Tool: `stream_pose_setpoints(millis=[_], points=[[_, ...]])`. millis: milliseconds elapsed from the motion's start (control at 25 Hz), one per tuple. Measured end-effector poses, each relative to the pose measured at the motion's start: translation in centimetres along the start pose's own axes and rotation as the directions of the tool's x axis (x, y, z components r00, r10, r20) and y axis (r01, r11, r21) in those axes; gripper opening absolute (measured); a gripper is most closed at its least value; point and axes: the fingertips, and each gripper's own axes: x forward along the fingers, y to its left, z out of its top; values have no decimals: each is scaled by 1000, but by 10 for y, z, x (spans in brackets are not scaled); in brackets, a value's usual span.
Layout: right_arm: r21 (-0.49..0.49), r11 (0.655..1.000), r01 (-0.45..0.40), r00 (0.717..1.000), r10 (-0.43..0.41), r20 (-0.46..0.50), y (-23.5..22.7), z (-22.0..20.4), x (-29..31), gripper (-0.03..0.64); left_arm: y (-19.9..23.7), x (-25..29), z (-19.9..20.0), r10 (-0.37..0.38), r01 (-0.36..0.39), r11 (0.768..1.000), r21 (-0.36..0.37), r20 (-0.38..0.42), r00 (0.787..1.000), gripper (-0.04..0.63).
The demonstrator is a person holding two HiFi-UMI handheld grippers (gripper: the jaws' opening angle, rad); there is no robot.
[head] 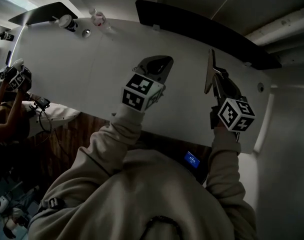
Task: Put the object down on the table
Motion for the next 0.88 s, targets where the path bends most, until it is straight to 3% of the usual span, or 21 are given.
stream_pose_setpoints(millis=[560, 880], points=[[98, 995, -24, 992, 36, -119, -10, -103, 45, 91, 12, 17, -104, 13, -25, 997, -79, -142, 990, 3], [162, 987, -17, 980, 48, -192, -13, -166, 57, 92, -2, 18, -170, -28, -4, 992, -128, -251, 967, 5]])
